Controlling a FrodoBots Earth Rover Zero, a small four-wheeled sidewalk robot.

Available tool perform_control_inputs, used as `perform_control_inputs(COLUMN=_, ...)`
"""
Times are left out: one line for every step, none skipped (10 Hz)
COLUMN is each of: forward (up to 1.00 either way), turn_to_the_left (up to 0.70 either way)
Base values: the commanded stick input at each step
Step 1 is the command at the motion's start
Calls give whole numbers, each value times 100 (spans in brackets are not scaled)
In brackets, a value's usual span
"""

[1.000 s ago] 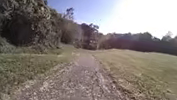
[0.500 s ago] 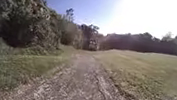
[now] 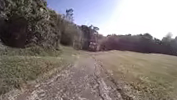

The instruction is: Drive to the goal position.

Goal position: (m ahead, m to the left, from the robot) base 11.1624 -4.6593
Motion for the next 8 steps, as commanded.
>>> perform_control_inputs(forward=30, turn_to_the_left=0)
perform_control_inputs(forward=30, turn_to_the_left=0)
perform_control_inputs(forward=30, turn_to_the_left=0)
perform_control_inputs(forward=30, turn_to_the_left=0)
perform_control_inputs(forward=30, turn_to_the_left=0)
perform_control_inputs(forward=30, turn_to_the_left=0)
perform_control_inputs(forward=30, turn_to_the_left=0)
perform_control_inputs(forward=30, turn_to_the_left=0)
